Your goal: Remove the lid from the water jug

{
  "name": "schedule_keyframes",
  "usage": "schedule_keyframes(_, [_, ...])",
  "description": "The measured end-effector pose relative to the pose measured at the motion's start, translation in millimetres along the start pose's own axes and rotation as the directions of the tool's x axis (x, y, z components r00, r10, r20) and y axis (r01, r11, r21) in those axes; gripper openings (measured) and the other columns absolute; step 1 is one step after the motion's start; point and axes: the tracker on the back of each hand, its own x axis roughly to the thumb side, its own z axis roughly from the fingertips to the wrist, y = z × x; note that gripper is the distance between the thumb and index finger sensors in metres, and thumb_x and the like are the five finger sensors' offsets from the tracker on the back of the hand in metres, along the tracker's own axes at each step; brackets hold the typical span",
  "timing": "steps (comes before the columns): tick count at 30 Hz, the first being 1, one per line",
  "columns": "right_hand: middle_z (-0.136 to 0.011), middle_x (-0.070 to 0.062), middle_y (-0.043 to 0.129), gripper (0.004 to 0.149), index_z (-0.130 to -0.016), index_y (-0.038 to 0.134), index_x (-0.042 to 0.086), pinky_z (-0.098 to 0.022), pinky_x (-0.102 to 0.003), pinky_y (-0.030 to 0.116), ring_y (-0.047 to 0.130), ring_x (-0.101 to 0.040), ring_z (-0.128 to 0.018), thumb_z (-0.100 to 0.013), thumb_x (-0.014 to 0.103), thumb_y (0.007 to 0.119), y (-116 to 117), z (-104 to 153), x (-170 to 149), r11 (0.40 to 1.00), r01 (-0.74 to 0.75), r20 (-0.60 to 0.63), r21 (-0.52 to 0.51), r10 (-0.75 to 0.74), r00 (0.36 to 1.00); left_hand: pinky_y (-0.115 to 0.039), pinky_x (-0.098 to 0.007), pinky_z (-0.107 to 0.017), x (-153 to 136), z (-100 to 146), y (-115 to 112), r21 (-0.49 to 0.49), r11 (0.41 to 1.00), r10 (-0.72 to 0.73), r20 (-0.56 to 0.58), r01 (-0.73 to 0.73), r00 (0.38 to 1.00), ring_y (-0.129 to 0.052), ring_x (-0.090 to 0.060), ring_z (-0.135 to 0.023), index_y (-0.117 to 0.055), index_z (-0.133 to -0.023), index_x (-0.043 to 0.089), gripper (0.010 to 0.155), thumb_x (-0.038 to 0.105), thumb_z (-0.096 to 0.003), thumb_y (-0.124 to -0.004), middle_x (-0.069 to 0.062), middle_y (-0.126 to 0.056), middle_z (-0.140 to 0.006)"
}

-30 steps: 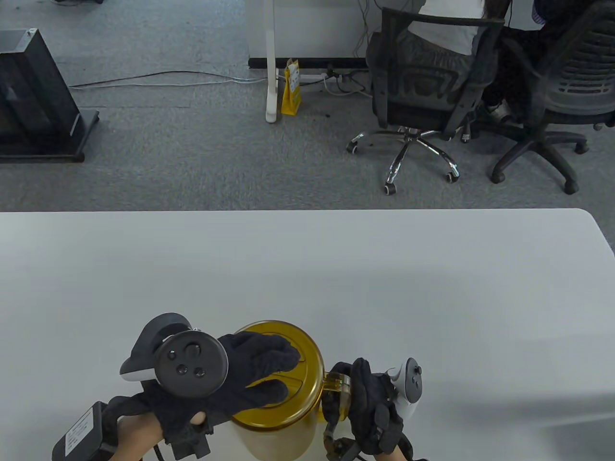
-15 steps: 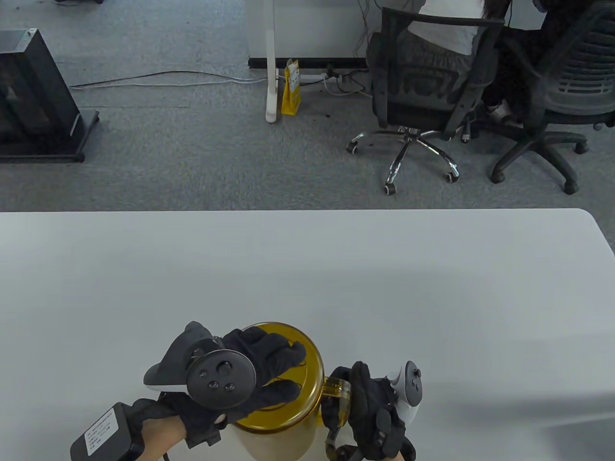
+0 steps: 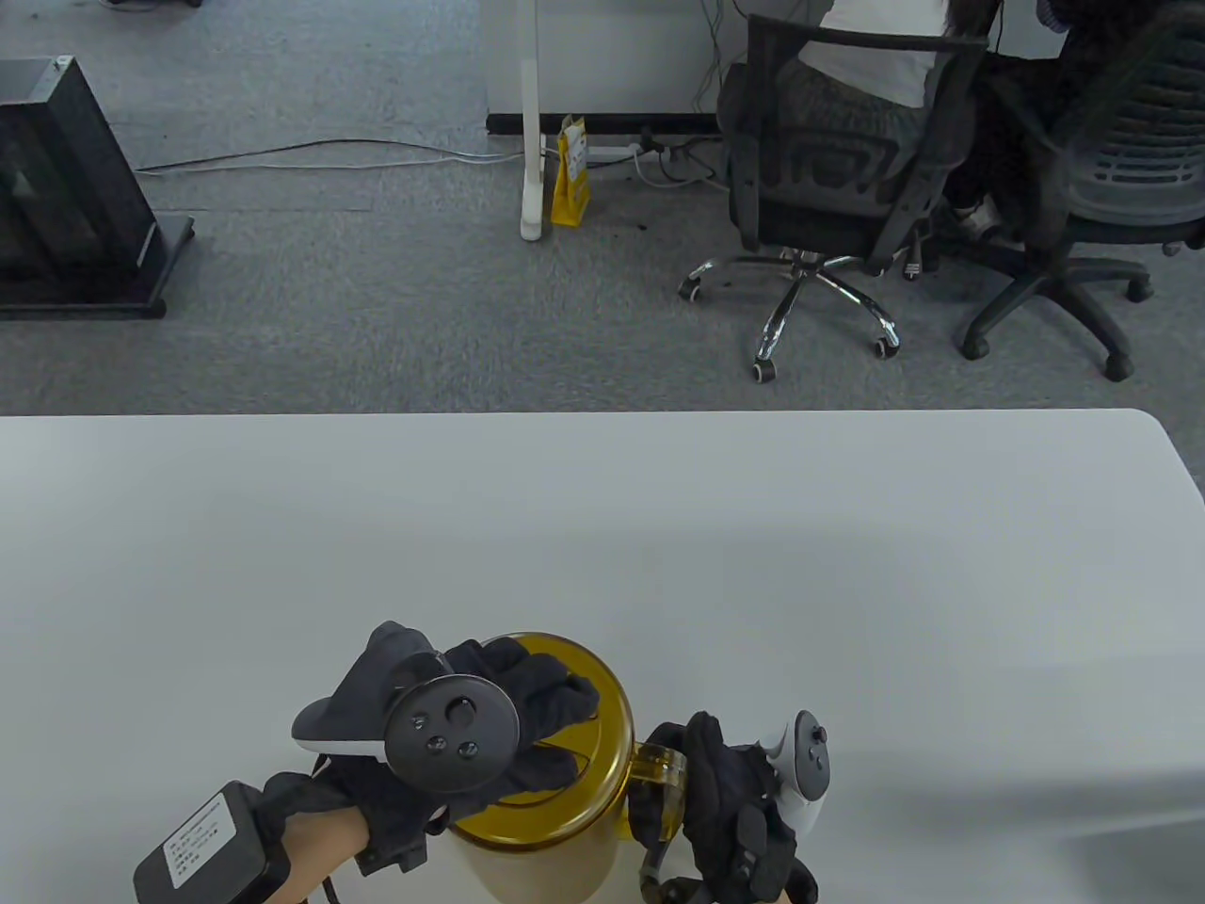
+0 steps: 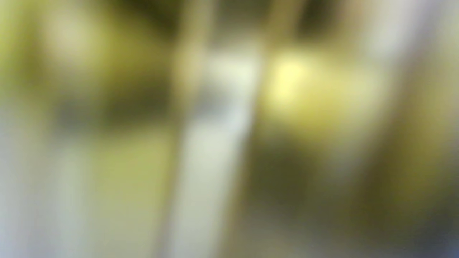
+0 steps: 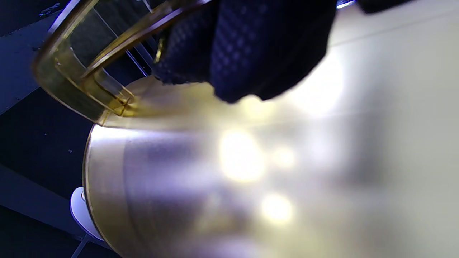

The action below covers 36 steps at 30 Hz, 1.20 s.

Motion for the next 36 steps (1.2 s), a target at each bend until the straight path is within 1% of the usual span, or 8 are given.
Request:
schedule_keyframes(6, [-0.035, -0.009, 0.094, 0.068, -0.057, 0.094, 0.013, -0.020, -0.042, 0.076, 0.098, -0.020, -0.014, -0.058, 0.061, 0.047, 0.1, 0.2, 0.0, 1.000, 0.002, -0.005, 0.003, -0.002, 1.000, -0.072, -0.041, -0.051, 1.1, 0.6, 1.1, 0.011, 1.000, -0.022, 0.015, 0.022, 1.000, -0.077, -0.028, -0.067, -0.072, -0.097, 0.011, 0.058, 0.038, -0.0479, -0.084, -0.018, -0.081, -0.083])
schedule_keyframes(11, [-0.035, -0.009, 0.094, 0.067, -0.057, 0.094, 0.013, -0.021, -0.042, 0.076, 0.098, -0.021, -0.015, -0.058, 0.061, 0.047, 0.2, 0.4, 0.5, 1.000, -0.001, -0.007, 0.002, 0.001, 1.000, -0.072, -0.045, -0.055, 13.7, 2.3, 7.0, 0.037, 0.985, -0.168, 0.016, 0.167, 0.986, -0.082, -0.030, -0.067, -0.073, -0.097, 0.009, 0.058, 0.037, -0.0471, -0.082, -0.018, -0.084, -0.083])
schedule_keyframes(15, [-0.035, -0.009, 0.094, 0.067, -0.057, 0.094, 0.013, -0.020, -0.042, 0.076, 0.098, -0.021, -0.014, -0.058, 0.061, 0.046, -1.8, 0.3, 0.5, 1.000, 0.000, -0.008, 0.005, 0.000, 1.000, -0.072, -0.046, -0.053, 18.8, 5.0, 31.3, 0.104, 0.986, -0.133, -0.004, 0.132, 0.991, -0.082, -0.031, -0.065, -0.074, -0.095, 0.008, 0.058, 0.036, -0.0459, -0.084, -0.020, -0.085, -0.080])
schedule_keyframes(17, [-0.035, -0.009, 0.094, 0.067, -0.057, 0.094, 0.013, -0.020, -0.042, 0.076, 0.098, -0.021, -0.014, -0.058, 0.061, 0.046, -1.6, 0.4, 0.7, 1.000, -0.002, -0.007, 0.005, 0.002, 1.000, -0.072, -0.046, -0.053, 21.7, 7.3, 44.1, 0.090, 0.988, -0.122, -0.020, 0.124, 0.992, -0.082, -0.031, -0.065, -0.074, -0.095, 0.008, 0.058, 0.036, -0.0460, -0.084, -0.020, -0.085, -0.080])
schedule_keyframes(23, [-0.035, -0.009, 0.094, 0.067, -0.057, 0.094, 0.013, -0.021, -0.043, 0.076, 0.098, -0.021, -0.015, -0.058, 0.061, 0.046, -2.1, 0.5, 0.8, 1.000, -0.009, -0.015, 0.004, 0.010, 1.000, -0.071, -0.046, -0.054, 33.0, 16.5, 77.9, 0.115, 0.973, -0.194, -0.074, 0.202, 0.978, -0.082, -0.031, -0.065, -0.074, -0.095, 0.008, 0.058, 0.036, -0.0458, -0.084, -0.020, -0.085, -0.080])
schedule_keyframes(27, [-0.035, -0.010, 0.094, 0.067, -0.057, 0.093, 0.013, -0.021, -0.043, 0.076, 0.098, -0.022, -0.015, -0.058, 0.060, 0.046, -2.8, 0.6, 1.3, 1.000, -0.017, -0.023, 0.010, 0.017, 1.000, -0.071, -0.047, -0.054, 37.4, 25.6, 90.3, 0.122, 0.982, -0.136, -0.076, 0.145, 0.988, -0.082, -0.031, -0.065, -0.075, -0.095, 0.008, 0.058, 0.035, -0.0456, -0.084, -0.020, -0.085, -0.080])
schedule_keyframes(31, [-0.036, -0.010, 0.094, 0.067, -0.057, 0.093, 0.013, -0.021, -0.044, 0.076, 0.098, -0.022, -0.015, -0.058, 0.060, 0.046, -3.1, 0.7, 1.5, 1.000, -0.020, -0.026, 0.015, 0.020, 0.999, -0.070, -0.048, -0.054, 35.8, 39.1, 91.0, 0.128, 0.972, -0.179, -0.131, 0.195, 0.975, -0.082, -0.032, -0.065, -0.075, -0.095, 0.007, 0.058, 0.035, -0.0455, -0.084, -0.021, -0.085, -0.080])
schedule_keyframes(36, [-0.035, -0.010, 0.094, 0.067, -0.057, 0.093, 0.013, -0.021, -0.043, 0.076, 0.098, -0.022, -0.015, -0.058, 0.060, 0.046, -3.5, 0.2, 0.4, 1.000, -0.008, -0.027, 0.015, 0.008, 1.000, -0.069, -0.049, -0.055, 18.2, 58.1, 88.7, 0.109, 0.946, -0.261, -0.298, 0.305, 0.918, -0.081, -0.033, -0.066, -0.075, -0.095, 0.007, 0.058, 0.033, -0.0452, -0.085, -0.022, -0.085, -0.081])
